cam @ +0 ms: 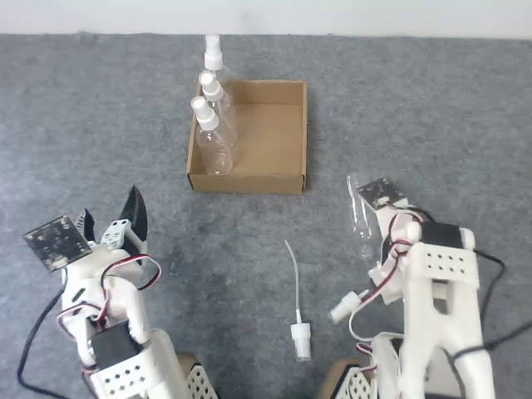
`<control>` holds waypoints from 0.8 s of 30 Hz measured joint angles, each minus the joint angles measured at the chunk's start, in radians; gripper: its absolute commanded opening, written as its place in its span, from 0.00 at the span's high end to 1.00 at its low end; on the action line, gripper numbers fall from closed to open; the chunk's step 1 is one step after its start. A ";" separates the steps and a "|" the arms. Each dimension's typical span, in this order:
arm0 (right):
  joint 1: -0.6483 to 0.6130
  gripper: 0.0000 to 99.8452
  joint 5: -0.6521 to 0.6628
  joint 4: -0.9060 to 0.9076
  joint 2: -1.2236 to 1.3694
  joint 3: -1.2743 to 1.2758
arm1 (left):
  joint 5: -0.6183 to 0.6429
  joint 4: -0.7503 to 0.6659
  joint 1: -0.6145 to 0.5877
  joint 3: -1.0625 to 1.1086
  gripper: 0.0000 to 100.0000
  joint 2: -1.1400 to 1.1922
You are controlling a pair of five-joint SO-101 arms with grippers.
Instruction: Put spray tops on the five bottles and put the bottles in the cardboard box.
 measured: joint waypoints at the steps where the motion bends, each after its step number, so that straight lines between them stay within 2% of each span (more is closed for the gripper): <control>1: 0.000 0.91 0.000 0.018 -0.028 -0.009 | 0.000 0.000 0.000 0.000 0.71 0.000; 10: -0.038 0.91 -0.017 0.064 -0.255 -0.021 | 0.000 0.000 0.000 0.000 0.71 0.000; 24: -0.348 0.91 -0.247 0.066 -0.549 -0.021 | 0.000 0.000 0.000 0.000 0.71 0.000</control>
